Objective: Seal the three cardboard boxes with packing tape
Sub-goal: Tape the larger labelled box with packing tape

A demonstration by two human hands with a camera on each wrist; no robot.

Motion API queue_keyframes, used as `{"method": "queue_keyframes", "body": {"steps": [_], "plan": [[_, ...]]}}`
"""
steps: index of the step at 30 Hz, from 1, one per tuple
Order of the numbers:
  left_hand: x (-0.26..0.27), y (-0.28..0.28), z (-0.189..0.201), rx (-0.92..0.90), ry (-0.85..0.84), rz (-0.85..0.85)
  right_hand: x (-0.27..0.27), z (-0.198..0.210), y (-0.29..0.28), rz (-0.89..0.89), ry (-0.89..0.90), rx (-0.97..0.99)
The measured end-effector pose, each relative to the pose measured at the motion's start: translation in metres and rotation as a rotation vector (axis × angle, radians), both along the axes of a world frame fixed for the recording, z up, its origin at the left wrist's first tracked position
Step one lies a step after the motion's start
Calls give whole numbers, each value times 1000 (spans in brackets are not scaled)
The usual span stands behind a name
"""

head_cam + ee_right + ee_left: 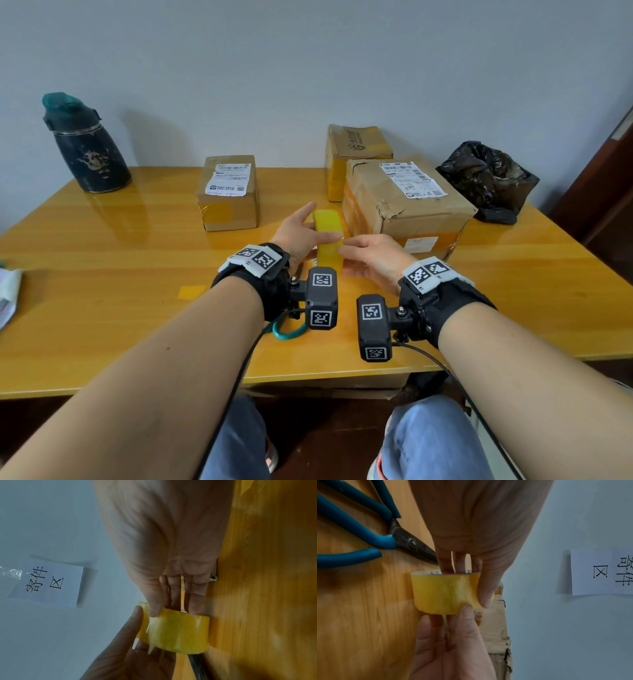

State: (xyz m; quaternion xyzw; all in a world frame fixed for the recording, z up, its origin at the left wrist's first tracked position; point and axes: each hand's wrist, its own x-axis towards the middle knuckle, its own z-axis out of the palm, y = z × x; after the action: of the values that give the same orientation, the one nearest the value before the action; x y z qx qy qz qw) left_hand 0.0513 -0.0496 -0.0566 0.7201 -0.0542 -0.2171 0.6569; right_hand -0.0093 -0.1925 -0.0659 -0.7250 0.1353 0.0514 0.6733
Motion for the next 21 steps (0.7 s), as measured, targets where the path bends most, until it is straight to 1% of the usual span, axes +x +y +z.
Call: {"method": "queue_keyframes", "body": {"steps": [6, 11, 17, 19, 21], "plan": [[-2, 4, 2, -86, 65, 16, 2, 2, 2, -18, -20, 75], [-3, 5, 9, -138, 150, -61, 6, 3, 1, -27, -17, 83], [-9, 6, 6, -212, 210, 50, 5, 1, -1, -30, -25, 131], [-10, 8, 4, -160, 194, 79, 5, 1, -1, -33, -33, 174], [-11, 10, 4, -31, 140, 33, 4, 1, 0, -25, -34, 193]]}}
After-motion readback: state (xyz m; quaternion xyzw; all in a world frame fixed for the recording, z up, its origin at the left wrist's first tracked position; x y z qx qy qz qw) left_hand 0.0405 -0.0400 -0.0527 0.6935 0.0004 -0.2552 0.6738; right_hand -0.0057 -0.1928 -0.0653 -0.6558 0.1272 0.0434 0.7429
